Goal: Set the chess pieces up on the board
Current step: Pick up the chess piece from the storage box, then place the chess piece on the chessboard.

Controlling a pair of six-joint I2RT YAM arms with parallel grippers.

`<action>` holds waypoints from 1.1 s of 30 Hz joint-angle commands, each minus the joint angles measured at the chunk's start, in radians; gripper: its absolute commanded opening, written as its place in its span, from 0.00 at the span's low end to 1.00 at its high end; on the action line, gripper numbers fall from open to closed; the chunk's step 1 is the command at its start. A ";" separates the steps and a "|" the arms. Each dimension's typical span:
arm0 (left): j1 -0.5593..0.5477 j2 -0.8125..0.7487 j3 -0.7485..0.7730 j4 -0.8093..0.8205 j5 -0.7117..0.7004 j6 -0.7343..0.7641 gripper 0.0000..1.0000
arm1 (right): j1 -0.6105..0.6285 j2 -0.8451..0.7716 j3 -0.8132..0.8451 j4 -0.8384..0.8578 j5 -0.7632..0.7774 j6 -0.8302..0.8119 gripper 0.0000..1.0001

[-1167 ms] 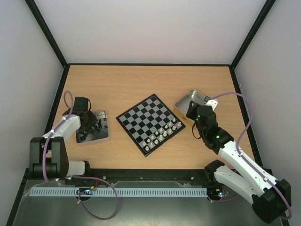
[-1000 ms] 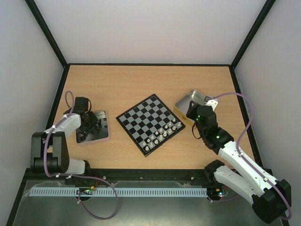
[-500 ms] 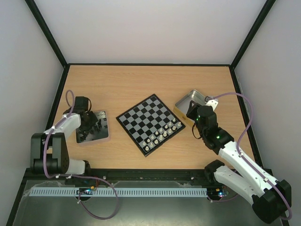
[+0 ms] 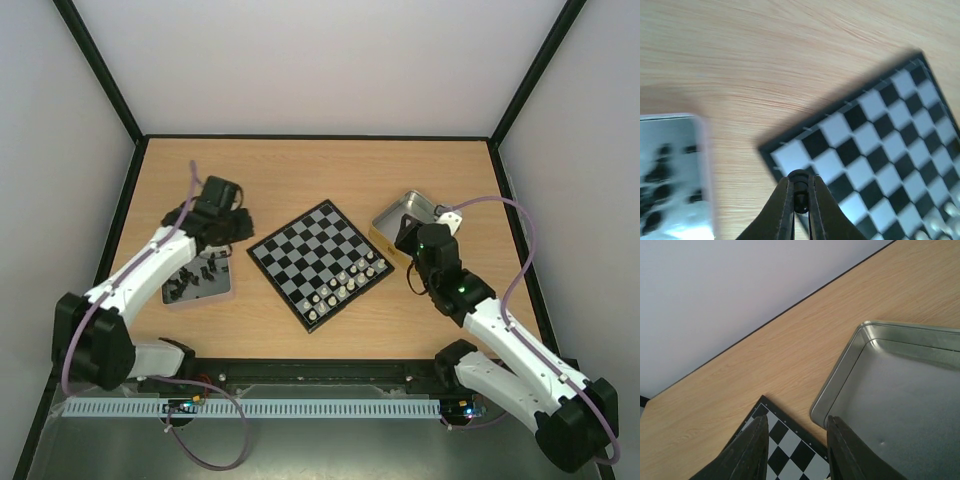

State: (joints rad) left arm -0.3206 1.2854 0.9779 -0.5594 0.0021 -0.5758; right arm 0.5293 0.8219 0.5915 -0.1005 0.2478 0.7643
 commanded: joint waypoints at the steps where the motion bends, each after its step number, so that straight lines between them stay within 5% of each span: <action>1: -0.151 0.135 0.104 -0.005 0.069 -0.004 0.03 | -0.004 0.020 -0.004 0.000 -0.038 -0.002 0.33; 7: -0.296 0.426 0.343 0.000 0.071 0.043 0.04 | -0.003 0.024 0.002 -0.042 -0.056 -0.007 0.37; 15: -0.343 0.744 0.640 -0.020 0.076 0.053 0.04 | -0.003 -0.013 0.012 -0.081 -0.028 -0.024 0.41; 33: -0.356 1.027 0.968 -0.128 -0.017 0.068 0.06 | -0.003 -0.010 0.007 -0.100 -0.015 -0.030 0.43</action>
State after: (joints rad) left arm -0.6720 2.2726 1.8931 -0.6205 0.0216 -0.5262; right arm 0.5293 0.8162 0.5915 -0.1776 0.2089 0.7441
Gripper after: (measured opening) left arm 0.072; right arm 0.432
